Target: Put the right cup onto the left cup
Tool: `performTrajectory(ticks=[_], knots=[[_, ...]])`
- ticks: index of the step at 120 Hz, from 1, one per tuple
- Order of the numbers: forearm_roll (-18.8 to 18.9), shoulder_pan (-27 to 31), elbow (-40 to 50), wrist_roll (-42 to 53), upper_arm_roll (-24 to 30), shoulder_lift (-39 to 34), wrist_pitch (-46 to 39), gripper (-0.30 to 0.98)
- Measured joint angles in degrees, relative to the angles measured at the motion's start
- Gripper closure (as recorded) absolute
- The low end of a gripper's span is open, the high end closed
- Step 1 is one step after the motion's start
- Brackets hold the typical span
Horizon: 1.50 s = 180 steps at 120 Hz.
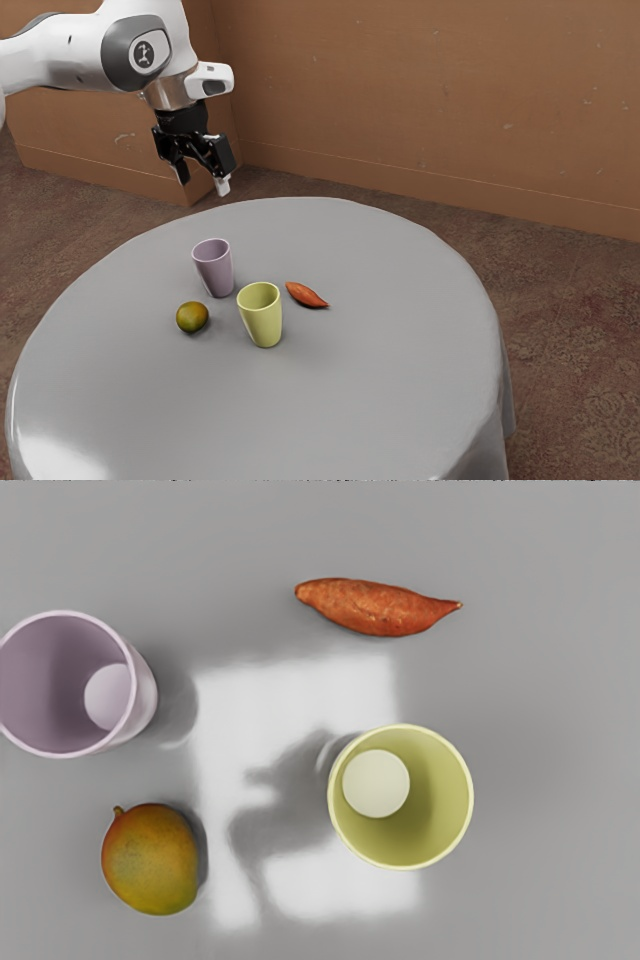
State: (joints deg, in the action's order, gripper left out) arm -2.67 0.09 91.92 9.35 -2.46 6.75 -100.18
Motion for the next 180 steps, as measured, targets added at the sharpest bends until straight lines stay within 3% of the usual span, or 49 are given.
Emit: performTrajectory(ticks=[51, 108, 180], knots=[[-0.5, 0.1, 1.2, -0.3, 1.1, 0.8, -1.0, 0.00], [-2.4, 0.0, 15.3, -0.7, 2.4, 0.3, -11.3, 0.00], [-4.0, 0.4, 18.4, -1.5, 2.1, 8.7, -23.4, 0.00]])
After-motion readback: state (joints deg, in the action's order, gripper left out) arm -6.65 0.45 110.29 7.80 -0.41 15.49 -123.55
